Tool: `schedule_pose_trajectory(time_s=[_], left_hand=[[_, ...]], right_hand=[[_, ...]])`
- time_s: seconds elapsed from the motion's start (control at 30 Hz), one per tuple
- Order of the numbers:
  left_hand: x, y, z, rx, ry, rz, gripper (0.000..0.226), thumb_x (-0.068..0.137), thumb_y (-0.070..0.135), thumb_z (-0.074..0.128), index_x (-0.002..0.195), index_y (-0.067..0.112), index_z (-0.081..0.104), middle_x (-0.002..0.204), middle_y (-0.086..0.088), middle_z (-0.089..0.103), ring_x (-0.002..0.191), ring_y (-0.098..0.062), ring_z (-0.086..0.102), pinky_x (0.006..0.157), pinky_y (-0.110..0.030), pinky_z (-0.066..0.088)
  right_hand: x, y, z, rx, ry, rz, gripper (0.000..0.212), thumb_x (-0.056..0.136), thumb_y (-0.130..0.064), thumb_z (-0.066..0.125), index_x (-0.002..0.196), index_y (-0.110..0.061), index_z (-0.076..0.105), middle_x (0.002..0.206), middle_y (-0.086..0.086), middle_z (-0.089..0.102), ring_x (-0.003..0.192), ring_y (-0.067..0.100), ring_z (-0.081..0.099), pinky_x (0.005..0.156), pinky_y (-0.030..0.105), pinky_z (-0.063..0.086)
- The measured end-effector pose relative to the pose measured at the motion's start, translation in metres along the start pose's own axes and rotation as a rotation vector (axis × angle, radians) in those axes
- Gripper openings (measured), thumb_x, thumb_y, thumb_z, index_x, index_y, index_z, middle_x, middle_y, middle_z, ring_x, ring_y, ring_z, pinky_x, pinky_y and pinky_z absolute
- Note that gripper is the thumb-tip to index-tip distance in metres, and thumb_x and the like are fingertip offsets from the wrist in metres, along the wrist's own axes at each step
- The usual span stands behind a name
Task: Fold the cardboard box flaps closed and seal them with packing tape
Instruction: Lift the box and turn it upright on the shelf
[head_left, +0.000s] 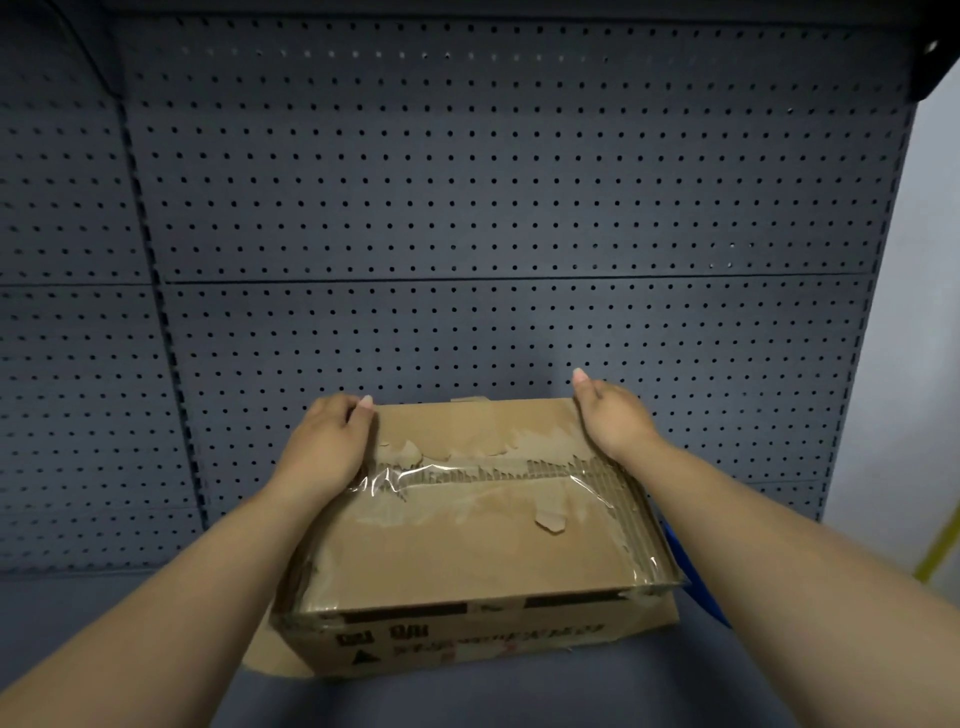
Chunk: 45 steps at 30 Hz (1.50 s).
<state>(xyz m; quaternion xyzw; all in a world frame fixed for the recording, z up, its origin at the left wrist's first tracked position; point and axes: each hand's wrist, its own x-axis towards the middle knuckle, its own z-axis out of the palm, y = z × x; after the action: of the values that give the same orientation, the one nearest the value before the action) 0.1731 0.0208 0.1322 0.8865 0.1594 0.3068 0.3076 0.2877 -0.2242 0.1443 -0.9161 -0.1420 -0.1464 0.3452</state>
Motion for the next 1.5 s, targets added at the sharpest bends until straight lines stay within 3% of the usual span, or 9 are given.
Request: schedule_pose_trajectory(time_s=[0.23, 0.4, 0.53, 0.67, 0.93, 1.07, 1.17, 1.33, 1.5], left_hand=[[-0.011, 0.005, -0.003, 0.005, -0.001, -0.035, 0.048, 0.098, 0.045, 0.024, 0.126, 0.014, 0.048, 0.134, -0.007, 0.044, 0.12, -0.023, 0.043, 0.091, -0.035, 0.031], [-0.021, 0.008, -0.014, -0.179, -0.046, -0.03, 0.052, 0.099, 0.044, 0.022, 0.14, 0.016, 0.037, 0.148, -0.005, 0.035, 0.135, -0.02, 0.032, 0.107, -0.034, 0.023], [-0.034, 0.004, -0.028, -0.457, -0.076, -0.109, 0.053, 0.096, 0.053, 0.026, 0.143, 0.029, 0.031, 0.15, 0.006, 0.033, 0.137, -0.017, 0.031, 0.11, -0.035, 0.022], [-0.045, 0.006, -0.041, -0.825, -0.089, -0.34, 0.046, 0.095, 0.052, 0.032, 0.122, 0.023, 0.054, 0.111, 0.001, 0.062, 0.1, -0.021, 0.06, 0.085, -0.037, 0.048], [-0.077, -0.002, -0.063, -0.844, -0.303, -0.584, 0.039, 0.09, 0.019, 0.036, 0.052, 0.015, 0.041, 0.05, -0.002, 0.043, 0.041, -0.019, 0.043, 0.049, -0.029, 0.05], [-0.102, -0.006, -0.076, -0.833, -0.42, -0.64, 0.01, 0.074, 0.012, 0.036, 0.066, 0.011, 0.041, 0.048, -0.004, 0.04, 0.036, -0.02, 0.042, 0.038, -0.025, 0.047], [-0.119, -0.01, -0.077, -0.81, -0.466, -0.627, 0.028, 0.079, 0.011, 0.039, 0.102, 0.004, 0.052, 0.066, -0.012, 0.058, 0.046, -0.026, 0.058, 0.041, -0.031, 0.053], [-0.151, -0.002, -0.081, -0.674, -0.371, -0.623, 0.027, 0.094, 0.026, 0.052, 0.096, 0.0, 0.06, 0.061, -0.012, 0.067, 0.041, -0.023, 0.063, 0.036, -0.03, 0.051], [-0.173, 0.006, -0.105, -0.709, -0.271, -0.434, 0.015, 0.094, 0.017, 0.05, 0.093, 0.01, 0.063, 0.068, -0.007, 0.071, 0.063, -0.023, 0.065, 0.05, -0.03, 0.053]], right_hand=[[-0.006, 0.001, 0.002, -0.077, 0.045, -0.03, 0.05, 0.1, -0.039, 0.016, 0.064, -0.014, 0.038, 0.074, 0.006, 0.048, 0.079, 0.025, 0.046, 0.069, 0.031, 0.03], [-0.02, -0.004, -0.022, 0.178, -0.113, 0.042, 0.063, 0.097, -0.052, 0.016, 0.135, -0.011, 0.045, 0.143, 0.013, 0.044, 0.13, 0.028, 0.039, 0.102, 0.038, 0.029], [-0.023, -0.001, -0.041, 0.484, -0.143, 0.247, 0.083, 0.083, -0.074, 0.02, 0.145, -0.019, 0.03, 0.155, 0.005, 0.024, 0.141, 0.028, 0.023, 0.112, 0.049, 0.017], [-0.038, -0.002, -0.044, 0.641, -0.079, 0.303, 0.077, 0.086, -0.07, 0.025, 0.133, -0.013, 0.048, 0.136, 0.005, 0.048, 0.117, 0.024, 0.046, 0.098, 0.04, 0.037], [-0.085, 0.002, -0.061, 0.772, 0.014, 0.491, 0.029, 0.096, -0.03, 0.043, 0.101, -0.004, 0.056, 0.072, 0.008, 0.048, 0.059, 0.02, 0.046, 0.052, 0.031, 0.041], [-0.119, 0.015, -0.065, 0.728, -0.233, 0.639, 0.021, 0.095, -0.025, 0.047, 0.084, -0.008, 0.054, 0.05, 0.007, 0.06, 0.039, 0.021, 0.055, 0.044, 0.028, 0.045], [-0.139, 0.021, -0.068, 0.728, -0.368, 0.63, 0.022, 0.093, -0.025, 0.052, 0.089, -0.004, 0.055, 0.047, 0.008, 0.064, 0.035, 0.019, 0.06, 0.034, 0.025, 0.049], [-0.173, 0.019, -0.079, 0.612, -0.48, 0.581, 0.035, 0.078, -0.03, 0.071, 0.094, -0.002, 0.06, 0.066, 0.011, 0.071, 0.057, 0.023, 0.068, 0.061, 0.035, 0.056], [-0.21, 0.007, -0.097, 0.764, -0.366, 0.384, 0.025, 0.081, -0.006, 0.066, 0.105, 0.001, 0.059, 0.088, 0.018, 0.071, 0.075, 0.028, 0.069, 0.058, 0.037, 0.057]])
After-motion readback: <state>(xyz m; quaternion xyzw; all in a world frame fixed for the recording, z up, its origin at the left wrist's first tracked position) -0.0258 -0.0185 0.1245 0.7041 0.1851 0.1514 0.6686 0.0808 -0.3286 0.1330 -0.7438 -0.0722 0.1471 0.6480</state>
